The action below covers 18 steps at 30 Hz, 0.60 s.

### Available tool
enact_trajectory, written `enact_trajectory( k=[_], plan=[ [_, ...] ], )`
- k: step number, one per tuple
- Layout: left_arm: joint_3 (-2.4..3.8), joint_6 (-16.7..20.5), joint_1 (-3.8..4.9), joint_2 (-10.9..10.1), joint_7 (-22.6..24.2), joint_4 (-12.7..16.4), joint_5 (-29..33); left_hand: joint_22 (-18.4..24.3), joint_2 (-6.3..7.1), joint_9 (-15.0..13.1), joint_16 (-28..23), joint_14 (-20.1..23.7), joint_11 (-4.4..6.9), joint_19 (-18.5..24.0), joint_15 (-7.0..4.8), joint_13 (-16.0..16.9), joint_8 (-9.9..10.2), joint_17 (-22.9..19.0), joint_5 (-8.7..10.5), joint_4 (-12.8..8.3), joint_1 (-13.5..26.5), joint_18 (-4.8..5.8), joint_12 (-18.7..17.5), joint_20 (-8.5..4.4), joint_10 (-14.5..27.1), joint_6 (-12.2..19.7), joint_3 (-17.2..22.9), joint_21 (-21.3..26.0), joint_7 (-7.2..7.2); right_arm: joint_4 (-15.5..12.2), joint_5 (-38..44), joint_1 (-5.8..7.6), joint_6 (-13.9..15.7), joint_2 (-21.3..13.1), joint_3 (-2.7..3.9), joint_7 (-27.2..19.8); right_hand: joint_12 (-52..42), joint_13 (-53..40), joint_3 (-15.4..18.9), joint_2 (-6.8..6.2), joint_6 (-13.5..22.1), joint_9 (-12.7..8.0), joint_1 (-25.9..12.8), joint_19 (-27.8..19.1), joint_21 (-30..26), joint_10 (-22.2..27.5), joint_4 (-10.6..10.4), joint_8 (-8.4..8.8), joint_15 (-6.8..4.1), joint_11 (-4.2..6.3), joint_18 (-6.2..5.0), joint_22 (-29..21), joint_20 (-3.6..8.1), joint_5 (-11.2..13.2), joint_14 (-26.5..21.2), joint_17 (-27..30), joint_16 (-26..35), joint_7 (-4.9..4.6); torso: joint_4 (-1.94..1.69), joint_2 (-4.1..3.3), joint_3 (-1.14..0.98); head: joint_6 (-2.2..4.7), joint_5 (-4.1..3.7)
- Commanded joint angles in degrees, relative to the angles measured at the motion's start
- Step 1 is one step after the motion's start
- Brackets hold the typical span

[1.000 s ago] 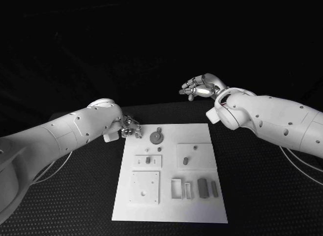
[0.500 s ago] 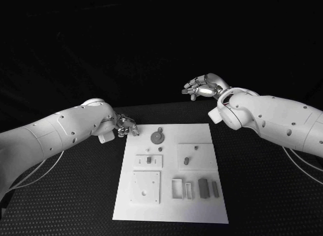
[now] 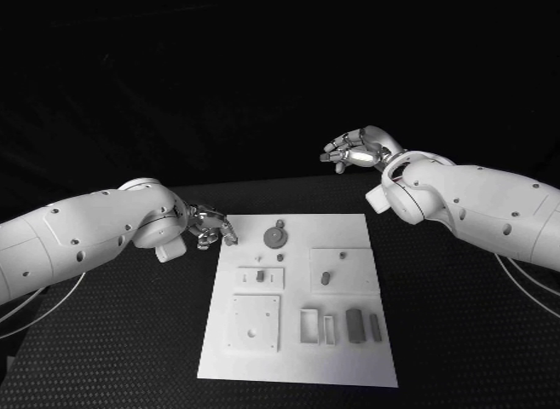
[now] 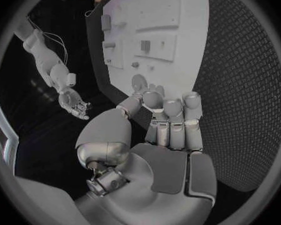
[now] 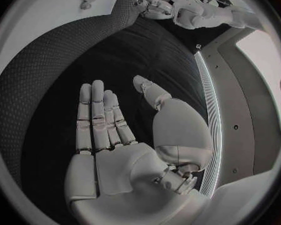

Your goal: Assemble the parts on the task board

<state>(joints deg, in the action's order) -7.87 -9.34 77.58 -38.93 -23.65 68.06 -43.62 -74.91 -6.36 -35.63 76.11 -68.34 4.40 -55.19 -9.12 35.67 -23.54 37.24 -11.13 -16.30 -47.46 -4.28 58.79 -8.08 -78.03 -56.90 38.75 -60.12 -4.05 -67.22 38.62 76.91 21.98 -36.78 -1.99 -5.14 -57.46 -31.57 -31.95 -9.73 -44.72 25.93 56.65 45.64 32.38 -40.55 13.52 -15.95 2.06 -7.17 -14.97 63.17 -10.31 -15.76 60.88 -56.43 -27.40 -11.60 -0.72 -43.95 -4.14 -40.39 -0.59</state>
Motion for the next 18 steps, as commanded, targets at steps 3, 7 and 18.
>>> enact_trajectory(
  k=[3,7,18],
  plan=[
    [-0.3,0.64,0.3,-1.89,-1.71,4.3,0.79,-0.61,0.21,-0.03,0.35,-0.94,0.04,-0.48,-0.75,0.08,-1.23,-0.04,-0.59,-0.37,0.49,0.47,0.08,-6.26,-0.53,-3.55,-0.1,-0.31,2.06,0.26,0.19,-0.02,-0.86,0.19,0.02,-0.18,-0.31,0.12,0.28,0.14,0.44,-0.07,-0.14,-0.25,-0.21,0.56,0.04,-0.34,0.26,0.01,-0.03,0.1,0.1,-0.21,0.17,-0.08,0.22,-0.52,-0.37,0.23,0.1,-0.25,0.0],
    [-1.48,0.93,0.28,-2.66,-1.85,7.06,-0.04,-0.65,0.37,0.0,0.44,-1.09,0.1,-0.57,-0.78,0.09,-1.29,-0.04,-0.84,-0.38,0.55,0.44,0.15,-6.31,-0.73,-3.72,-0.03,-0.39,2.13,0.53,0.16,-0.02,-1.01,0.31,0.02,-0.08,-0.33,0.16,0.27,0.11,0.45,-0.08,-0.11,-0.26,-0.23,0.59,0.06,-0.35,0.26,0.01,-0.03,0.11,0.1,-0.2,0.16,-0.12,0.27,-0.52,-0.42,0.27,0.15,-0.37,0.1],
    [-4.43,2.96,0.28,-2.51,-2.64,10.69,-4.98,-0.76,0.91,0.08,0.88,-1.71,0.4,-0.94,-0.89,0.11,-1.65,0.01,-2.12,-0.35,0.98,0.38,0.39,-6.47,-1.56,-4.59,0.05,-0.68,2.43,0.71,0.16,-0.05,-1.27,0.56,-0.01,0.02,-0.3,0.55,0.2,0.04,0.62,-0.21,-0.07,-0.61,-0.58,1.04,0.01,-0.36,0.45,-0.15,-0.01,0.2,-0.01,-0.15,-0.18,-0.3,0.8,-0.58,-0.38,0.2,0.0,-0.66,0.05]
  ],
)
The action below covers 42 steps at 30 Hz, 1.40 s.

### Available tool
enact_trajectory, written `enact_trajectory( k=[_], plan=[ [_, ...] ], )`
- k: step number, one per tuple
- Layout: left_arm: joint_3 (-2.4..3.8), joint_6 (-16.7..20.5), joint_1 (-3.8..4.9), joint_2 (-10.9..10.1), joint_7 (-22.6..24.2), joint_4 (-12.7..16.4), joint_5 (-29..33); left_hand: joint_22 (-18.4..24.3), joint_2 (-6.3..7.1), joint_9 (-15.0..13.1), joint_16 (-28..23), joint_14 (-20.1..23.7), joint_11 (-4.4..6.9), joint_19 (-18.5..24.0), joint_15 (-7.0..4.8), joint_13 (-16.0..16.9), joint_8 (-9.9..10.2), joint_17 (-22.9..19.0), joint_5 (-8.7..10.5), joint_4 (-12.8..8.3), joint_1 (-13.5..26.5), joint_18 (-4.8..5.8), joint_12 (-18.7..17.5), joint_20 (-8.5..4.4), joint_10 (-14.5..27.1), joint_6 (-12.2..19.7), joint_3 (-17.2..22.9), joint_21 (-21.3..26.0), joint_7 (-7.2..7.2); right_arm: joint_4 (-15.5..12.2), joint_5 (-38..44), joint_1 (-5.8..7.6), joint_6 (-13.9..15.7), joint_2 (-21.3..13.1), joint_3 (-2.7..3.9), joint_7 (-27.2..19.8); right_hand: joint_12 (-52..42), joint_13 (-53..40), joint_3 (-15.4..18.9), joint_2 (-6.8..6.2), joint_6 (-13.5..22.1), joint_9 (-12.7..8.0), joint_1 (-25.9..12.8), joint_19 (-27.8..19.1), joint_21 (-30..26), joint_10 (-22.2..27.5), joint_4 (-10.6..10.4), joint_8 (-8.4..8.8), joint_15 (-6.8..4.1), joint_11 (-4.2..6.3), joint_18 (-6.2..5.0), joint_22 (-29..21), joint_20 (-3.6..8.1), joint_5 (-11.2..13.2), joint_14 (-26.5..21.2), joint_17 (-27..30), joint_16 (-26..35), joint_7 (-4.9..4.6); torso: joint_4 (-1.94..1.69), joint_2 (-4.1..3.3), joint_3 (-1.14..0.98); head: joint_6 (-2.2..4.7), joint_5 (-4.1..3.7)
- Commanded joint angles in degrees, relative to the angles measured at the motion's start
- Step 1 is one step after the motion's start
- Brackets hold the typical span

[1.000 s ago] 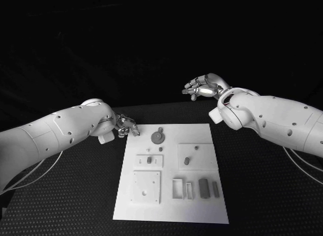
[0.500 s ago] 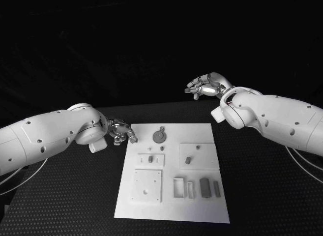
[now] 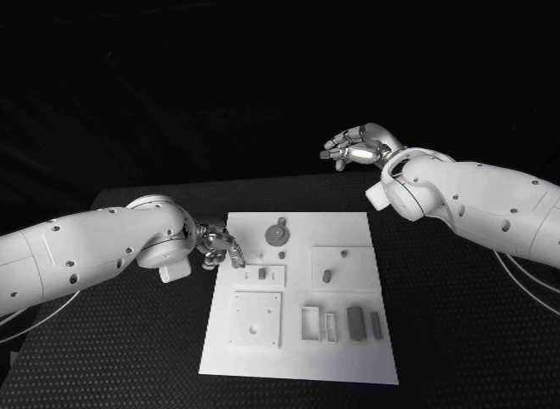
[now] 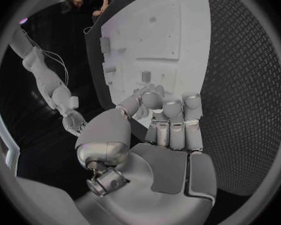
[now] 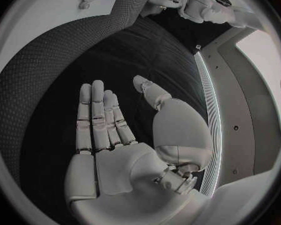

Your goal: Assemble the parts on the task board

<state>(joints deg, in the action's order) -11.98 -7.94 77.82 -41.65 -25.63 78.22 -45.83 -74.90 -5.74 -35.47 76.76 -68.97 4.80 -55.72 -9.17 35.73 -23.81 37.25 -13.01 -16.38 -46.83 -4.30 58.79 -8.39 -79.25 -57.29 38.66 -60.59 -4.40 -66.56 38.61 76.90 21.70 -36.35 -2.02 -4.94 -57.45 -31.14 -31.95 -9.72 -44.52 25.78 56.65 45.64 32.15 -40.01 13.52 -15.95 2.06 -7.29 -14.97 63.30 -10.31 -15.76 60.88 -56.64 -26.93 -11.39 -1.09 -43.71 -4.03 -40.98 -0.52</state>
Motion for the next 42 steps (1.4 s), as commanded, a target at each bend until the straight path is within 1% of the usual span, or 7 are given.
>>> enact_trajectory(
  k=[1,3,6,18,28,37,42],
  plan=[
    [-0.56,1.52,0.04,0.32,-0.65,0.62,-3.05,-0.77,0.32,-0.08,0.23,-1.09,0.0,-0.42,-0.84,0.05,-1.38,0.0,-0.27,-0.27,0.4,0.41,0.39,-6.17,-0.37,-4.23,0.12,-0.22,2.79,0.12,0.17,-0.04,-1.03,0.21,0.02,-0.18,-0.29,0.2,0.18,0.05,0.45,-0.09,-0.05,-0.7,-0.43,0.58,0.01,-0.37,0.49,-0.05,0.0,0.08,-0.04,-0.15,-0.25,-0.11,0.43,-0.79,-0.01,-0.04,-0.11,-0.08,-0.02],
    [-1.16,1.48,0.03,0.56,-0.67,0.83,-3.5,-0.77,0.34,-0.06,0.26,-1.13,0.01,-0.46,-0.85,0.03,-1.4,-0.01,-0.36,-0.26,0.52,0.41,0.38,-6.18,-0.43,-4.29,0.09,-0.23,2.81,0.1,0.18,-0.05,-1.14,0.22,0.02,-0.2,-0.35,0.48,0.09,0.07,0.51,-0.16,-0.07,-1.43,-1.18,0.81,-0.01,-0.43,0.59,-0.17,0.13,-0.11,-0.24,-0.14,-0.37,-0.24,0.8,-0.81,0.06,-0.04,-0.07,-0.3,0.01],
    [-1.76,1.76,0.01,0.97,-0.7,0.97,-3.91,-0.77,0.26,-0.04,0.32,-1.24,0.05,-0.53,-0.87,-0.04,-1.48,-0.01,-0.45,-0.21,0.86,0.42,0.36,-6.19,-0.56,-4.5,0.01,-0.27,2.85,0.17,0.18,-0.08,-1.17,0.29,0.01,-0.23,-0.33,0.73,0.05,0.09,0.55,-0.22,-0.08,-1.72,-1.57,1.09,-0.02,-0.47,0.7,-0.28,0.17,-0.19,-0.37,-0.16,-0.56,-0.32,1.15,-0.81,0.08,-0.05,-0.07,-0.32,0.01],
    [-1.76,3.57,-0.24,2.14,-0.03,0.68,-7.02,-0.78,-0.17,0.07,0.5,-1.49,0.2,-0.75,-0.92,-0.28,-1.64,-0.03,-0.69,-0.21,1.78,0.39,0.24,-6.27,-0.82,-4.91,-0.03,-0.4,3.0,0.0,0.18,-0.13,-1.15,0.32,0.01,-0.29,-0.32,1.16,0.07,0.11,0.64,-0.32,-0.04,-2.07,-2.11,1.6,0.04,-0.57,0.93,-0.51,0.18,-0.2,-0.54,-0.15,-0.92,-0.47,1.76,-0.7,0.04,-0.07,-0.06,-0.38,-0.09],
    [-1.76,1.74,-0.48,2.9,-0.36,-0.34,-7.9,-0.78,-0.13,0.0,0.4,-1.51,0.53,-0.86,-1.03,-0.32,-2.07,-0.14,-0.89,-0.24,2.18,0.34,0.2,-6.34,-0.73,-5.79,0.09,-0.47,3.34,0.02,0.18,-0.19,-1.19,0.38,0.01,-0.29,-0.36,1.23,0.07,0.14,0.65,-0.34,-0.04,-2.08,-2.18,1.66,0.02,-0.59,0.96,-0.55,0.17,-0.18,-0.57,-0.15,-0.94,-0.52,1.85,-0.7,0.09,-0.08,-0.07,-0.58,-0.1],
    [-1.75,1.36,-1.3,3.61,-0.25,-1.87,-8.3,-0.78,-0.11,0.02,0.37,-1.49,0.56,-0.85,-1.05,-0.32,-2.08,-0.17,-0.86,-0.26,2.24,0.34,0.18,-6.35,-0.7,-5.84,0.13,-0.46,3.38,-0.17,0.2,-0.2,-1.2,0.33,0.01,-0.3,-0.4,1.28,0.08,0.15,0.67,-0.35,-0.03,-2.08,-2.23,1.68,0.02,-0.6,0.97,-0.57,0.16,-0.17,-0.59,-0.15,-0.94,-0.56,1.91,-0.71,0.0,-0.06,-0.1,-0.72,-0.1],
    [-1.75,0.97,-1.56,4.0,-0.22,-1.84,-8.11,-0.77,-0.09,0.03,0.36,-1.49,0.58,-0.85,-1.06,-0.32,-2.09,-0.18,-0.85,-0.27,2.25,0.33,0.18,-6.36,-0.7,-5.87,0.16,-0.46,3.4,-0.11,0.21,-0.2,-1.19,0.36,0.01,-0.29,-0.43,1.31,0.08,0.16,0.68,-0.36,-0.02,-2.07,-2.25,1.7,0.01,-0.61,0.98,-0.58,0.15,-0.15,-0.6,-0.16,-0.93,-0.59,1.94,-0.72,0.08,-0.07,-0.09,-0.81,-0.11]
  ],
)
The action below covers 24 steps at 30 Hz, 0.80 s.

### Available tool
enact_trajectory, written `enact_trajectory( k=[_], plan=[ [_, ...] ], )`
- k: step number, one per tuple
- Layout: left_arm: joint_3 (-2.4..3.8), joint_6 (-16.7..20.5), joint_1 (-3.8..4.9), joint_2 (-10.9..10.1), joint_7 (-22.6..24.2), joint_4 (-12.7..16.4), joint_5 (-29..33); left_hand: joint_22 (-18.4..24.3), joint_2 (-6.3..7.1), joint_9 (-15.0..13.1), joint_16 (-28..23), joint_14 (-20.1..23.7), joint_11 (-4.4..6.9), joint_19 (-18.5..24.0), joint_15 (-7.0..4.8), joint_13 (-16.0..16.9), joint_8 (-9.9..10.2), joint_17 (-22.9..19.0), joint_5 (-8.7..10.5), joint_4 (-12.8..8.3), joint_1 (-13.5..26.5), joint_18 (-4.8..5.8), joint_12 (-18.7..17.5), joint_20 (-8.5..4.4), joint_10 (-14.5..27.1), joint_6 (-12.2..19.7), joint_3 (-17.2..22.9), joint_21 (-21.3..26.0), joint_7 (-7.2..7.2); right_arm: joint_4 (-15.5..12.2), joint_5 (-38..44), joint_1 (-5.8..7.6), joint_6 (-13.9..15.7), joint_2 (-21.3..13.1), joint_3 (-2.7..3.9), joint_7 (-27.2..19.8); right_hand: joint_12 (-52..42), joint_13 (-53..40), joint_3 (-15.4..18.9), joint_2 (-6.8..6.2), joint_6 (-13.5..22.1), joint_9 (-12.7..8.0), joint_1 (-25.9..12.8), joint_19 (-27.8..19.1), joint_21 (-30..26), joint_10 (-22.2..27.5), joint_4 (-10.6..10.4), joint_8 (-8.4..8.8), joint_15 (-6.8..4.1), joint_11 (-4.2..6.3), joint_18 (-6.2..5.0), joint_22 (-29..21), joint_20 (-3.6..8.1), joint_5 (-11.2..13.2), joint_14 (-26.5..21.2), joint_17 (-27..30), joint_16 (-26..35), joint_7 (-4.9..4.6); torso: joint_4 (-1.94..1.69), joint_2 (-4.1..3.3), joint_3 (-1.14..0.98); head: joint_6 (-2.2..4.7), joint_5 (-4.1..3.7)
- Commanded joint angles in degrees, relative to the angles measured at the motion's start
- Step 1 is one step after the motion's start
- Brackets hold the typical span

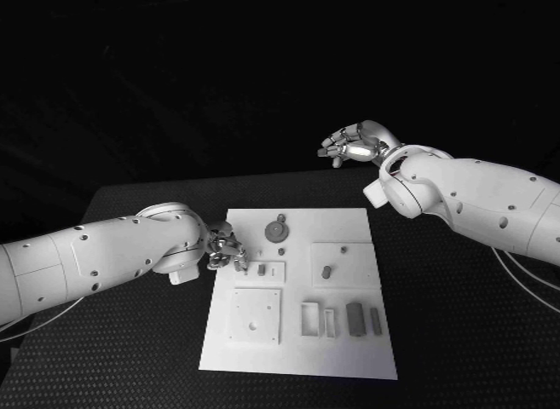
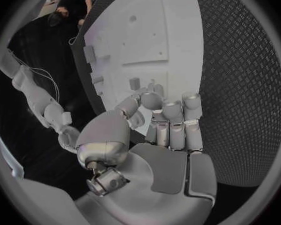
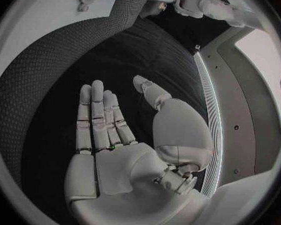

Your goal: Assemble the parts on the task board

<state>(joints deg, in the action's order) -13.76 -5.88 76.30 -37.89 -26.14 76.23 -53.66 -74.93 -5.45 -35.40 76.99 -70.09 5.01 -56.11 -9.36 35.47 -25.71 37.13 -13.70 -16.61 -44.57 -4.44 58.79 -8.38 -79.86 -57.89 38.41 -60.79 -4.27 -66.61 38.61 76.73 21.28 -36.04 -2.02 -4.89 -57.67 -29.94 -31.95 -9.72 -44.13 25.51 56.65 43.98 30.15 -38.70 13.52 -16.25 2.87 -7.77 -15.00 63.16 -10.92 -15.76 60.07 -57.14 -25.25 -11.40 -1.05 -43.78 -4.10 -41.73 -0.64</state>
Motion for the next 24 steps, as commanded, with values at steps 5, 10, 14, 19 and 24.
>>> enact_trajectory(
  k=[5,10,14,19,24],
  plan=[
    [0.04,-1.33,-0.09,0.47,0.24,-0.19,-0.03,-0.75,-0.34,-0.03,0.12,-0.36,0.39,-0.45,-0.88,-0.06,-0.21,-0.07,-0.15,-0.05,0.01,0.46,0.17,-6.37,-0.08,-5.3,0.44,-0.25,3.28,-0.1,0.21,-0.04,-0.78,-0.08,0.02,-0.35,-0.23,0.14,0.09,0.16,0.3,-0.1,-0.03,-0.42,-0.27,0.4,0.01,-0.31,0.17,-0.11,0.18,0.0,0.0,-0.16,-0.11,-0.12,0.29,-0.72,0.02,0.01,-0.01,-0.17,0.0],
    [0.05,-1.56,-0.1,0.83,0.13,-0.99,-0.08,-0.75,-0.34,-0.02,0.1,-0.35,0.4,-0.44,-0.88,-0.06,-0.21,-0.09,-0.1,-0.05,0.01,0.46,0.16,-6.38,-0.06,-5.32,0.48,-0.25,3.29,-0.13,0.26,-0.04,-0.7,-0.03,0.02,-0.33,-0.25,0.16,0.09,0.16,0.31,-0.11,-0.03,-0.42,-0.29,0.42,0.0,-0.32,0.17,-0.12,0.17,0.01,-0.01,-0.17,-0.11,-0.14,0.32,-0.73,-0.01,0.04,-0.04,-0.24,0.08],
    [0.05,-2.04,-0.17,0.93,0.01,-1.14,-0.12,-0.75,-0.33,-0.01,0.1,-0.34,0.41,-0.44,-0.89,-0.06,-0.21,-0.1,-0.08,-0.06,0.0,0.45,0.15,-6.38,-0.06,-5.33,0.5,-0.25,3.3,-0.12,0.27,-0.04,-0.71,-0.09,0.02,-0.32,-0.27,0.19,0.1,0.14,0.33,-0.12,-0.02,-0.43,-0.32,0.44,0.01,-0.32,0.18,-0.12,0.17,0.02,-0.02,-0.17,-0.12,-0.16,0.36,-0.73,0.01,0.02,-0.03,-0.36,0.01],
    [0.05,-2.36,-0.31,0.78,-0.08,-1.04,-0.13,-0.75,-0.32,0.0,0.09,-0.34,0.42,-0.43,-0.89,-0.06,-0.21,-0.1,-0.06,-0.06,-0.02,0.45,0.15,-6.39,-0.05,-5.33,0.53,-0.24,3.31,-0.1,0.28,-0.05,-0.71,-0.15,0.02,-0.31,-0.28,0.22,0.09,0.13,0.33,-0.13,-0.01,-0.44,-0.35,0.47,0.01,-0.32,0.18,-0.13,0.16,0.03,-0.03,-0.18,-0.13,-0.18,0.4,-0.73,0.05,0.01,-0.01,-0.47,-0.04],
    [0.05,-2.89,-0.33,0.62,-0.1,-1.03,-0.13,-0.75,-0.29,0.01,0.08,-0.34,0.43,-0.42,-0.89,-0.06,-0.21,-0.11,-0.03,-0.08,-0.07,0.44,0.14,-6.4,-0.05,-5.34,0.6,-0.24,3.32,-0.13,0.29,-0.06,-0.7,-0.19,0.02,-0.3,-0.3,0.25,0.09,0.14,0.35,-0.14,0.01,-0.45,-0.39,0.5,0.02,-0.33,0.19,-0.14,0.15,0.04,-0.04,-0.18,-0.14,-0.2,0.43,-0.73,0.01,0.03,-0.01,-0.51,-0.08]
  ],
)
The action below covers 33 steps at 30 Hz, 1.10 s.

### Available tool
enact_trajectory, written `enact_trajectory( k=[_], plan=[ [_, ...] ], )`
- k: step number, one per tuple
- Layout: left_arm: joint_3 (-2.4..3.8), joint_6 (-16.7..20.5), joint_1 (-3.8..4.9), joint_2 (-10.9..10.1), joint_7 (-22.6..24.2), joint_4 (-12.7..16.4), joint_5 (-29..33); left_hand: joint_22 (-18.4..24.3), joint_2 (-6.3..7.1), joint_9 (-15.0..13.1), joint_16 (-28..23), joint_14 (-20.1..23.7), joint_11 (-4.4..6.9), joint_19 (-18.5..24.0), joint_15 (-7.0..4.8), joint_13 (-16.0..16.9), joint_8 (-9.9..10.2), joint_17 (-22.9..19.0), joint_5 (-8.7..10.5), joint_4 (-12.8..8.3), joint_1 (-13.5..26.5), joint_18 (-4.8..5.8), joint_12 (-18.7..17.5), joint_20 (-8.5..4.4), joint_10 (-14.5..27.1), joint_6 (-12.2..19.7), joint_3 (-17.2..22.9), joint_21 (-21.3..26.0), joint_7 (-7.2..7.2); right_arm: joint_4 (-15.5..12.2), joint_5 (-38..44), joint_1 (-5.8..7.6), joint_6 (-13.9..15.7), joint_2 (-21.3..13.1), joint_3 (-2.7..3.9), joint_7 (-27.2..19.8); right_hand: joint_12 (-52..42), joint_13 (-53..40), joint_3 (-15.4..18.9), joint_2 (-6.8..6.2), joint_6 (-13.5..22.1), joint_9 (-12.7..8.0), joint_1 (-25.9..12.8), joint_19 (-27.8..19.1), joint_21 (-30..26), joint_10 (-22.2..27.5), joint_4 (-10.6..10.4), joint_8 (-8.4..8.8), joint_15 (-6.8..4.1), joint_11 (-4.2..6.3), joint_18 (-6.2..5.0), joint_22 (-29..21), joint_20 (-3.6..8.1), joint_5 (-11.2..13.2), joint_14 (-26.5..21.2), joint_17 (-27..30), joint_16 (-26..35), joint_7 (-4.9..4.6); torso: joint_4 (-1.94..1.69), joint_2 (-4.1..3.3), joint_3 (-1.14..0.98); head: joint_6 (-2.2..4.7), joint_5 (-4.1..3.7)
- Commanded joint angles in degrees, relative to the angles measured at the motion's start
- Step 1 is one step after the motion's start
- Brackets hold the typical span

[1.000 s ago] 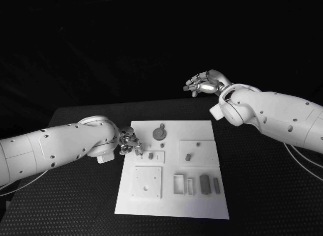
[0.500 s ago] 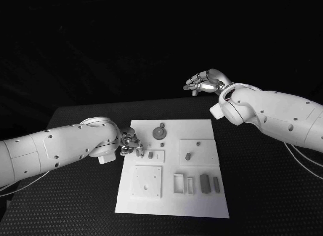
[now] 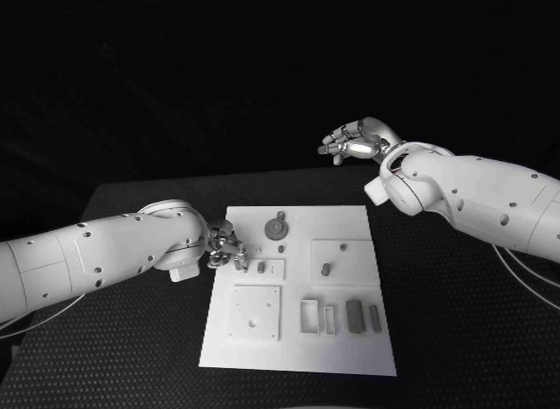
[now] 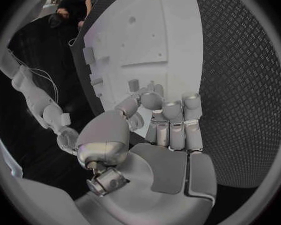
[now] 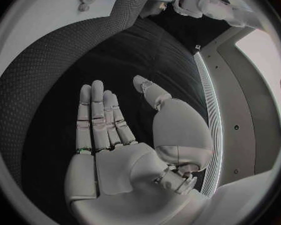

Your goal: Assemble the parts on the task board

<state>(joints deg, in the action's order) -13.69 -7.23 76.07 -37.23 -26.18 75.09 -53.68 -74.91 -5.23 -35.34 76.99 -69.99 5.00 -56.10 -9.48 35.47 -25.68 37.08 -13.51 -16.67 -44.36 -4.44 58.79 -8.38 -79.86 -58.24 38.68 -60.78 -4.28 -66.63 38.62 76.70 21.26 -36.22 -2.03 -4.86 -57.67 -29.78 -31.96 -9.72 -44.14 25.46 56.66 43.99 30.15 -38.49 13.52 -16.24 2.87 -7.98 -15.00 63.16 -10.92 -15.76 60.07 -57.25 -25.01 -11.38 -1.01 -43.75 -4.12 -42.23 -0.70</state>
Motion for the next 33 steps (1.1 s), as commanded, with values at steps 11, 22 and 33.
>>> enact_trajectory(
  k=[11,22,33],
  plan=[
    [-0.02,-1.99,-0.2,-0.15,-0.07,0.47,-0.1,-0.77,-0.4,-0.02,0.08,-0.44,0.47,-0.41,-0.77,-0.06,-0.24,-0.09,-0.23,-0.05,-0.42,0.43,0.13,-6.42,-0.04,-5.03,0.49,-0.25,3.36,-0.12,0.29,-0.06,-0.64,-0.03,0.02,-0.33,-0.34,0.14,0.09,0.13,0.38,-0.11,0.03,-0.46,-0.43,0.32,0.02,-0.34,0.2,0.05,0.14,0.06,-0.05,-0.17,-0.14,-0.13,0.25,-0.75,-0.09,-0.02,0.07,-0.05,-0.16],
    [-0.02,-2.08,-0.21,-0.13,-0.05,0.3,-0.09,-0.78,-0.36,0.0,0.09,-0.46,0.49,-0.41,-0.77,-0.06,-0.25,-0.1,-0.21,-0.03,-0.49,0.42,0.13,-6.42,-0.04,-5.06,0.56,-0.26,3.38,-0.18,0.29,-0.09,-0.65,-0.03,0.02,-0.32,-0.38,0.2,0.1,0.14,0.4,-0.13,0.05,-0.46,-0.48,0.35,0.02,-0.36,0.21,0.04,0.13,0.08,-0.07,-0.15,-0.13,-0.18,0.31,-0.76,-0.07,0.0,0.02,-0.07,-0.14],
    [-0.02,-1.54,-0.36,0.99,0.0,-0.8,-0.13,-0.78,-0.23,0.03,0.09,-0.46,0.48,-0.41,-0.77,-0.05,-0.23,-0.12,-0.07,0.0,-0.48,0.44,0.14,-6.42,-0.05,-5.06,0.56,-0.28,3.37,-0.22,0.29,-0.09,-0.65,0.04,0.02,-0.31,-0.42,0.24,0.1,0.14,0.42,-0.14,0.05,-0.45,-0.52,0.37,0.0,-0.36,0.21,0.03,0.12,0.1,-0.09,-0.14,-0.12,-0.22,0.36,-0.76,0.0,-0.02,0.02,-0.17,-0.05]
  ],
)
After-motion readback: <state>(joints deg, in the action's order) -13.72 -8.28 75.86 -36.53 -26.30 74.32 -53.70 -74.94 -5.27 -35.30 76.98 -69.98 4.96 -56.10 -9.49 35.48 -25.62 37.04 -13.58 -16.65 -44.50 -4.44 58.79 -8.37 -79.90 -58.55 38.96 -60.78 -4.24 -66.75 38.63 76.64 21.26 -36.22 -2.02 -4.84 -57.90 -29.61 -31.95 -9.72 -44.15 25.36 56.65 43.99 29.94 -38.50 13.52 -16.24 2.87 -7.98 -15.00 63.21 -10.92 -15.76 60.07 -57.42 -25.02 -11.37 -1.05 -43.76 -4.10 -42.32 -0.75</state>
